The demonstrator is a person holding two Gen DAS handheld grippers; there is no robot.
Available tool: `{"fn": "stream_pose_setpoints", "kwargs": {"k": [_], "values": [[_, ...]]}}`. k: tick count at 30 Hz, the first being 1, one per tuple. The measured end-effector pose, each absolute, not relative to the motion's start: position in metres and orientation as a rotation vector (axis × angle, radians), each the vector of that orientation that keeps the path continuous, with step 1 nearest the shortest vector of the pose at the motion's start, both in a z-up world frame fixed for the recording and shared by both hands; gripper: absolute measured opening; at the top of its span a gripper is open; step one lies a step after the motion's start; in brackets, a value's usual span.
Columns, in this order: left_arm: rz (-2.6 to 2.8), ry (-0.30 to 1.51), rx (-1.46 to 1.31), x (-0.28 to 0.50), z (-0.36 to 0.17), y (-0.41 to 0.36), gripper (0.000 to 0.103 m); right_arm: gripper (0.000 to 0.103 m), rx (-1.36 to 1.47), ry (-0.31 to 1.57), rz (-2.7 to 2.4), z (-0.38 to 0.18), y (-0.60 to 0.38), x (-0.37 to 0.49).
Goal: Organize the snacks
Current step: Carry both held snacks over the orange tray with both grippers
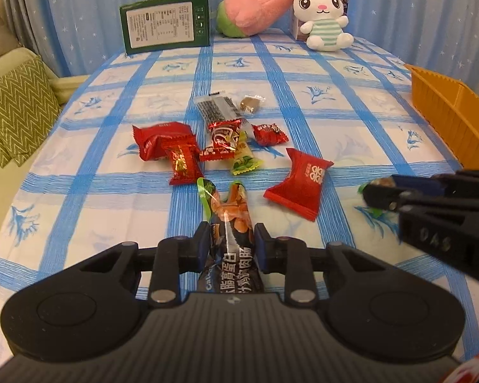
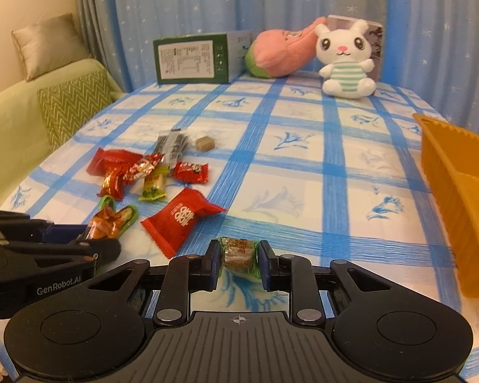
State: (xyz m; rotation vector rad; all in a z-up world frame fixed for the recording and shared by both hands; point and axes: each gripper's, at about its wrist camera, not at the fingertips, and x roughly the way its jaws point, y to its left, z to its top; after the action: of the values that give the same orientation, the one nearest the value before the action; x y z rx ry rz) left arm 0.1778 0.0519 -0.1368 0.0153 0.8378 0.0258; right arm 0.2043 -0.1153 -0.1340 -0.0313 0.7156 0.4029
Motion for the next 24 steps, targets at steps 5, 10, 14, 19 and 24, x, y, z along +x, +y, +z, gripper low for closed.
{"fn": "stream_pose_setpoints", "kwargs": {"k": [5, 10, 14, 19, 24], "values": [[0.023, 0.820, 0.009, 0.170, -0.119, 0.046, 0.026, 0.025, -0.012, 0.675, 0.382, -0.116, -0.130, 0.195], [-0.031, 0.787, -0.022, 0.164, -0.094, 0.020, 0.026, 0.025, 0.025, 0.637, 0.328, -0.096, -0.158, 0.183], [-0.110, 0.754, -0.020, 0.169, -0.074, -0.015, 0.026, 0.025, 0.087, 0.611, 0.268, -0.078, -0.194, 0.178], [-0.241, 0.729, -0.021, 0.182, -0.055, -0.070, 0.026, 0.025, 0.132, 0.579, 0.159, -0.061, -0.249, 0.178], [-0.346, 0.713, -0.015, 0.198, -0.045, -0.122, 0.026, 0.025, 0.177, 0.564, 0.058, -0.050, -0.307, 0.186]]}}
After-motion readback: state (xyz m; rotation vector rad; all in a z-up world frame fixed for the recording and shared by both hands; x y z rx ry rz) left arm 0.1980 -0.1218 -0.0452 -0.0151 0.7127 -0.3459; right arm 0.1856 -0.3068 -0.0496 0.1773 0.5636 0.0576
